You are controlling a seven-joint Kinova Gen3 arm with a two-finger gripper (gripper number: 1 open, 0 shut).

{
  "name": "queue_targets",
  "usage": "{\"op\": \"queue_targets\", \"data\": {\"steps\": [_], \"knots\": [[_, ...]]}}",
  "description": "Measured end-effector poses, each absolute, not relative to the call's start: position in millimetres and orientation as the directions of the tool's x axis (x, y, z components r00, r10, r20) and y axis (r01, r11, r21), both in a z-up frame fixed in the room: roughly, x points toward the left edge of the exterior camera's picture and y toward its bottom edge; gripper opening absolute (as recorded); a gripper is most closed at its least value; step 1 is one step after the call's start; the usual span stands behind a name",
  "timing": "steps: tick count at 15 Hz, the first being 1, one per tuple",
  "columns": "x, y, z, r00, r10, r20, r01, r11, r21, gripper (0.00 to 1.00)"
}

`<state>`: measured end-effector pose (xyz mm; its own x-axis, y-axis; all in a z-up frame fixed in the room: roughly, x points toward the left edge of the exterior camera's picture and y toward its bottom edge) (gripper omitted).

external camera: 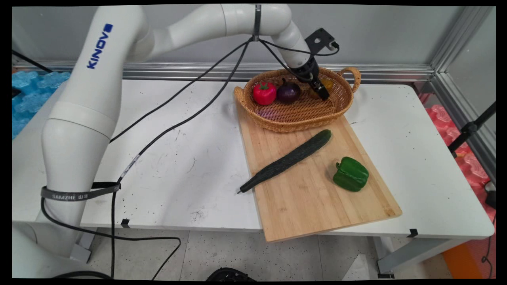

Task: Pick up the potato from the vegetable basket, then place the picked object on the cutting board

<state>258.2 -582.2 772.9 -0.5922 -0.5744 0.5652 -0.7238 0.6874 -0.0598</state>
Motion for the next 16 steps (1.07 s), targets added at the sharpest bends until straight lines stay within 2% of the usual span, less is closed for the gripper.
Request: {"op": "queue_targets", "data": {"steps": [1,2,9,16], "knots": [[256.6,-584.7,770.5,-0.593,-0.576,0.563,-0.724,0.688,-0.058,1.0],[255.8,-586.7,768.9,-0.594,-0.577,0.561,-0.723,0.688,-0.058,0.0],[263.7,-585.9,784.4,-0.603,-0.563,0.565,-0.716,0.695,-0.072,0.0],[283.0,-560.7,837.5,-0.619,-0.532,0.578,-0.702,0.705,-0.102,0.0]]}}
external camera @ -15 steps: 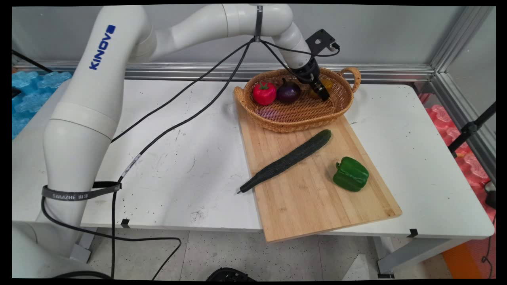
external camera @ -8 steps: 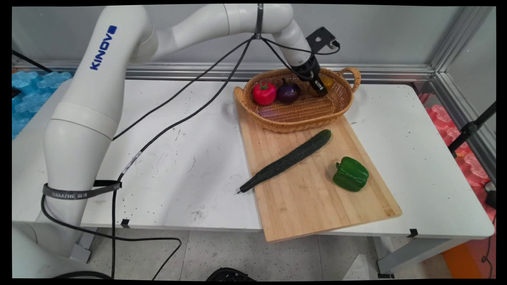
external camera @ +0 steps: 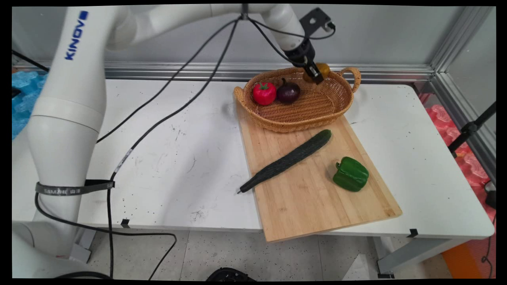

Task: Place the picked object on the cutting board

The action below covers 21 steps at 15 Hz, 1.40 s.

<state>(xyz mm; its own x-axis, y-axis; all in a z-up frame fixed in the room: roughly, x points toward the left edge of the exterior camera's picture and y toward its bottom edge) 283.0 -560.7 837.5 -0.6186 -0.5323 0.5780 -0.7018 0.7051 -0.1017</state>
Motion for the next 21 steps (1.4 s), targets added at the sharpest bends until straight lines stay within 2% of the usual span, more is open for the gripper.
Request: {"op": "queue_targets", "data": {"steps": [5,12,21], "knots": [[289.0,-519.6,880.5,-0.656,-0.489,0.575,-0.653,0.75,-0.107,0.0],[292.7,-440.4,924.2,-0.772,-0.322,0.548,-0.44,0.893,-0.095,0.0],[286.2,-352.6,933.9,-0.853,-0.063,0.519,-0.115,0.991,-0.068,0.0]]}}
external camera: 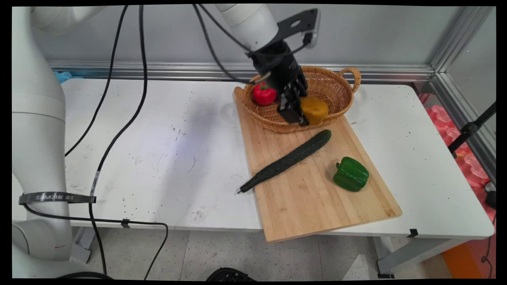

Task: Place the picked object on the cutting board

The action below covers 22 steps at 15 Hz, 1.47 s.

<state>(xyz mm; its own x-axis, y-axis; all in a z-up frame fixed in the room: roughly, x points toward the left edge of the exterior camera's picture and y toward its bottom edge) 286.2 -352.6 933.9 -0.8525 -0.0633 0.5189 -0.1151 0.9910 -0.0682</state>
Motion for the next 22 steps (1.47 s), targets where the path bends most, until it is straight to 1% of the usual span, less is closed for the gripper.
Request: {"op": "queue_targets", "data": {"steps": [5,11,18,22], "knots": [[273.8,-328.2,914.3,-0.862,0.066,0.503,0.028,0.996,-0.081,0.0],[250.1,-311.5,867.3,-0.857,0.197,0.476,0.174,0.98,-0.093,0.0],[227.4,-307.9,807.3,-0.861,0.24,0.449,0.232,0.97,-0.074,0.0],[222.3,-309.2,786.1,-0.861,0.239,0.449,0.236,0.97,-0.063,0.0]]}}
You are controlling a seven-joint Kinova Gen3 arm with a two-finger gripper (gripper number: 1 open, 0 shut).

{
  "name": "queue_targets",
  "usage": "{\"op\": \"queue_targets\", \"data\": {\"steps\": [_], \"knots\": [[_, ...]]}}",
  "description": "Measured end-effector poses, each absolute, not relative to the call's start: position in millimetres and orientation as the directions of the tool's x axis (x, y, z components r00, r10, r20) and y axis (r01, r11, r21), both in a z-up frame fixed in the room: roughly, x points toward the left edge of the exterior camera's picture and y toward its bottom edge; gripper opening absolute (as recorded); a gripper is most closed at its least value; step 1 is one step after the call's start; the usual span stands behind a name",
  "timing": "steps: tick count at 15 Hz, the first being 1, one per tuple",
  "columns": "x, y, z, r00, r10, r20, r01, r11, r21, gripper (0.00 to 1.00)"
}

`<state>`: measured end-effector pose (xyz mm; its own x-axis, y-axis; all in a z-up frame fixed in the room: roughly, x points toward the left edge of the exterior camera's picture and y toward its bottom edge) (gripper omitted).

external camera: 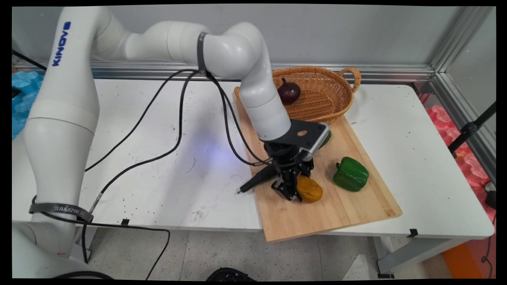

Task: Place the picked object on the cutting board

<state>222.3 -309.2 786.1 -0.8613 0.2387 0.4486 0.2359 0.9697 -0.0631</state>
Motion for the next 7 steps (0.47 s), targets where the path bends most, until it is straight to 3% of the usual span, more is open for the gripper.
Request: {"op": "queue_targets", "data": {"steps": [1,2,7], "knots": [[221.3,-309.2,781.6,-0.861,0.237,0.451,0.236,0.97,-0.06,0.0],[220.6,-309.1,778.6,-0.859,0.235,0.454,0.235,0.97,-0.057,1.0],[221.3,-310.8,774.9,-0.853,0.227,0.471,0.227,0.972,-0.058,1.0]]}}
